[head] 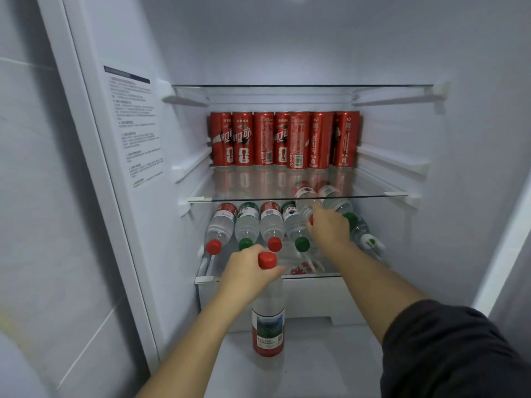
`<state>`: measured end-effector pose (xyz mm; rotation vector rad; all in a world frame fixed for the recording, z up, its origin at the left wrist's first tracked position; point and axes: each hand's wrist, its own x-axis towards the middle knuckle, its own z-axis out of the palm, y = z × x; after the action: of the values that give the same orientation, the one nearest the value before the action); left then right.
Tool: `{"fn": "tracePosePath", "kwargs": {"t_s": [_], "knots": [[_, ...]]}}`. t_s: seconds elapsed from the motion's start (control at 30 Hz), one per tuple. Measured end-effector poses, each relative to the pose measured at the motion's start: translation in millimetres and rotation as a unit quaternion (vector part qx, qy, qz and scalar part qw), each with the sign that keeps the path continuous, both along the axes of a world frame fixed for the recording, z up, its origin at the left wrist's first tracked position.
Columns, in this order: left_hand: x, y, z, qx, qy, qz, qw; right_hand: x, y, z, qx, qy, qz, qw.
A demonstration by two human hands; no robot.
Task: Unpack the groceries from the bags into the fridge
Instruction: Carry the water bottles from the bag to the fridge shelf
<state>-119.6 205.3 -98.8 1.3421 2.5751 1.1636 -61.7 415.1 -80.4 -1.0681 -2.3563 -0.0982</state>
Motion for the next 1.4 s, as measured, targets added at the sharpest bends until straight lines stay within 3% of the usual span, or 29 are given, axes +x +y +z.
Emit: {"fn": "tracePosePath", "kwargs": {"t_s": [0.17,0.33,0.47,0.63,0.9,1.17,1.4], "knots": [[16.9,-23.7,4.1,0.056,0.007,-0.021,0.998,0.6,0.9,1.7,-0.004,-0.004,0.009,1.0],[42.9,-55.1,44.6,0.213,0.038,-0.017,0.976,4.9,-1.3,1.5,-0.019,0.004,0.004,1.0],[60.1,-67.0,69.3,0.278,0.155,-0.092,0.943,12.7,-0.5,0.1,-0.071,0.023,0.038,0.996],[54.4,-39.0,51.8,0.267,0.342,-0.137,0.89,24.8,3.2,-4.7,-0.148,0.051,0.094,0.983],[8.8,23.1,16.9,0.175,0.458,-0.165,0.856,35.2,6.9,-15.2,-0.209,0.107,0.128,0.964],[-23.9,65.4,-3.9,0.03,0.403,-0.073,0.912,31.7,9.4,-18.5,-0.144,0.106,0.115,0.977],[-43.4,98.3,0.9,0.022,0.325,-0.045,0.944,26.9,10.0,-19.4,-0.118,0.106,0.095,0.983]]}}
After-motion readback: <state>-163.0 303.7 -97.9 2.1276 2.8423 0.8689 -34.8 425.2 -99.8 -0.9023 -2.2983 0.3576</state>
